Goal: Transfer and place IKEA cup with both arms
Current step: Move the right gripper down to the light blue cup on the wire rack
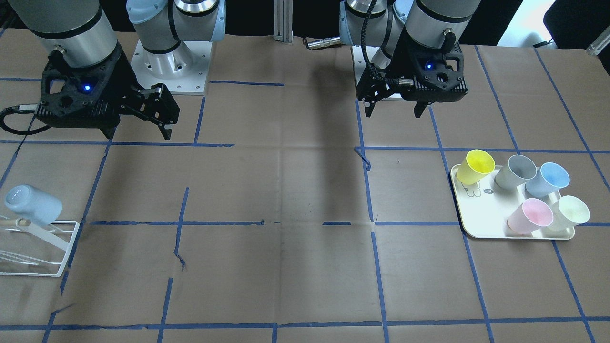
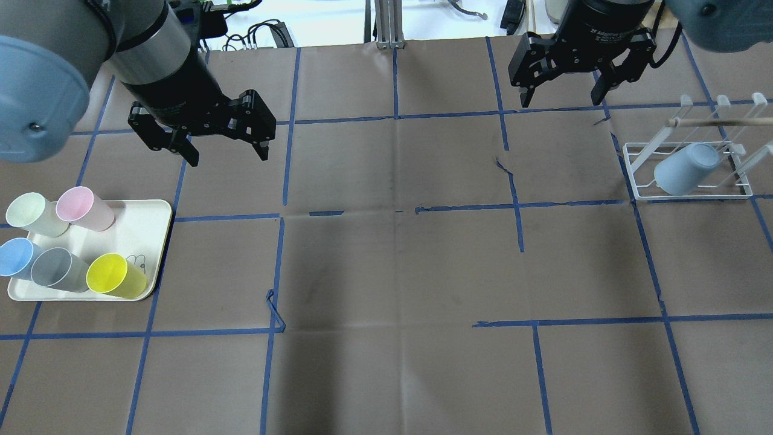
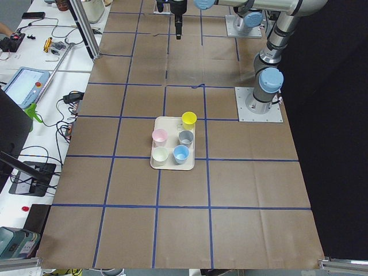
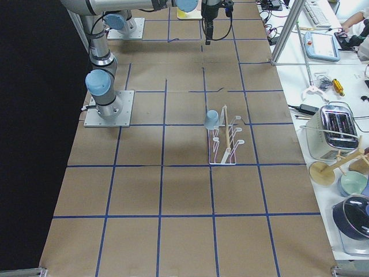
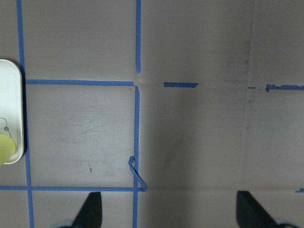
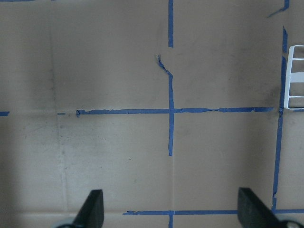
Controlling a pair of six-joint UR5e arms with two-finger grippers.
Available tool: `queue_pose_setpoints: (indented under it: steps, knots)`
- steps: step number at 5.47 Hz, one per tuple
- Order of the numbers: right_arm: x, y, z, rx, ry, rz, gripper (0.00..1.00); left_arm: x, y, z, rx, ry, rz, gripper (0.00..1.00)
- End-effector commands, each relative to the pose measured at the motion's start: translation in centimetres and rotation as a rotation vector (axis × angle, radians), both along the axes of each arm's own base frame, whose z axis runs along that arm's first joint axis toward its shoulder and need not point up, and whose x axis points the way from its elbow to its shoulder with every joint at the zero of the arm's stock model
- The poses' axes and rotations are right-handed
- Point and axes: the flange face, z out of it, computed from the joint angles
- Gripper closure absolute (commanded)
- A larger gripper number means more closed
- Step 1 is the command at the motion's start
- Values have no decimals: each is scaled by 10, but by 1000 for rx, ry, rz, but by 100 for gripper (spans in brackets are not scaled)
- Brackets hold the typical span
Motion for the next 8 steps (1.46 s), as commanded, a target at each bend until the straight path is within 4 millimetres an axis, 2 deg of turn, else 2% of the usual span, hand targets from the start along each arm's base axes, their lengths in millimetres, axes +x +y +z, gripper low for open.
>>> queue_pose_setpoints:
  steps: [1,3,4,5,6,7,8]
  knots:
    - [-3,-2,-1,1,0,-6,0,1,1,1,-2,0,2,1]
    - [-4,-2,-4,11,-4,-4,0,2,0,0,1,4,-6,1]
    - [-21,-8,-7,10,4,-16,0,2,-7,-2,3,15,-6,1]
    - [-76,-21,-9,4,3,17,0,4,-9,2,-2,8,-3,1]
    - [-147,-30,-16,13,1,27,0,4,-1,19,-30,2,-4,1]
    - [-212,-35,-28,24,-2,84,0,4,3,21,-24,6,-5,1]
    - [-269,-41,-47,26,13,149,0,3,2,18,-16,14,-3,1]
